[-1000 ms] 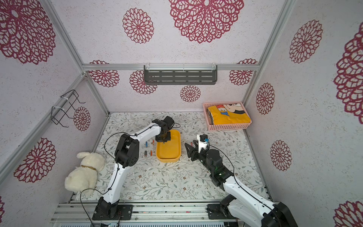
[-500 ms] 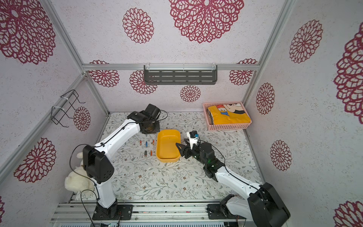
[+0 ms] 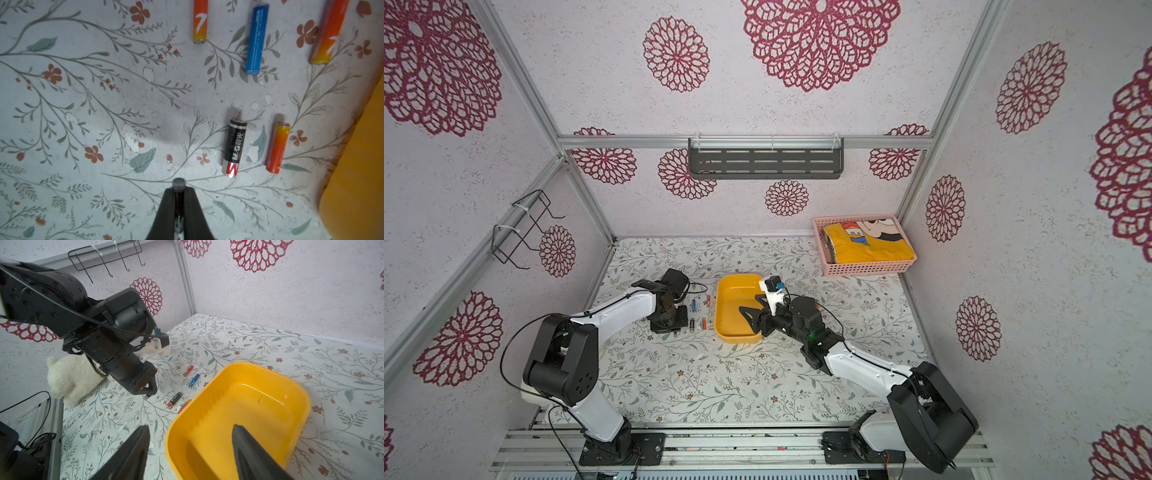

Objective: Take the batteries out of the storage box
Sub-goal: Place the battery at the center of the board.

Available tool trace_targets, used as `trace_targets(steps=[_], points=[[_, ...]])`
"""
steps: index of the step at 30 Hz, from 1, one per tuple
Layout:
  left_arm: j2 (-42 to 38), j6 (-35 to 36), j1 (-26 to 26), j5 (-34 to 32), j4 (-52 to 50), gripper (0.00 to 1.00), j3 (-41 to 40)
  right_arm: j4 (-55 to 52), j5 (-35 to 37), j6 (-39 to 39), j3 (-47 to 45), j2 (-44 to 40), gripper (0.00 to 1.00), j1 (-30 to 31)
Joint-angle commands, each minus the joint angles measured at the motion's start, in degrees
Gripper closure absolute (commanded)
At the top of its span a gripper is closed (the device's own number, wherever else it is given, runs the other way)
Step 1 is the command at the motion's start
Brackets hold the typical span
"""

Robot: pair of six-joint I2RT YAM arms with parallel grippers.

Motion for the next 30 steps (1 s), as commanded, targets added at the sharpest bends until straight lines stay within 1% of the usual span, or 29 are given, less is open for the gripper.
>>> trace_targets(steps=[1, 5, 7, 12, 16, 17, 19, 24, 26, 27, 29, 30], points=[[3.9, 2.4, 1.2, -0.9, 5.7, 1.00, 1.6, 0.7, 0.0, -1.5, 1.7, -1.5, 0.31, 0.4], [7.1, 3.5, 2.0, 0.0, 6.8, 1.00, 3.0, -0.5, 1.3, -2.2, 1.2, -2.5, 0.31, 0.4], [8.5, 3.8, 2.1, -1.3, 6.2, 1.00, 4.0, -0.6, 1.9, -2.4, 0.7, -3.1, 0.31, 0.4], [10.1, 4.1, 2.3, -1.0, 6.6, 1.00, 4.7, -0.6, 3.5, -2.7, -0.3, -4.6, 0.31, 0.4], [10.6, 4.1, 2.3, -1.7, 6.2, 0.90, 4.4, -1.0, 4.6, -3.5, -0.5, -5.3, 0.31, 0.4], [10.5, 4.1, 2.3, -2.1, 6.0, 0.86, 4.3, -1.1, 4.9, -3.8, -0.5, -5.5, 0.31, 0.4], [10.4, 4.2, 2.3, -2.8, 5.7, 0.72, 4.0, -1.4, 5.8, -4.4, -0.6, -6.0, 0.30, 0.4], [9.6, 4.3, 2.3, -2.8, 4.5, 0.65, 5.0, -1.6, 9.4, -5.5, -1.2, -8.0, 0.30, 0.3], [7.7, 4.2, 2.3, -2.0, 2.8, 0.61, 6.4, -2.4, 13.5, -5.5, -0.9, -9.1, 0.28, 0.1], [6.5, 4.2, 2.2, -1.6, 2.2, 0.60, 7.1, -2.6, 16.5, -5.4, -0.9, -9.7, 0.26, 0.0], [3.1, 4.2, 2.2, -1.6, 1.3, 0.58, 8.9, -2.3, 25.9, -5.1, -1.5, -10.9, 0.17, -0.3], [1.6, 4.4, 2.2, -1.4, 1.3, 0.57, 9.5, -1.6, 30.0, -5.3, -2.2, -11.1, 0.15, -0.6]])
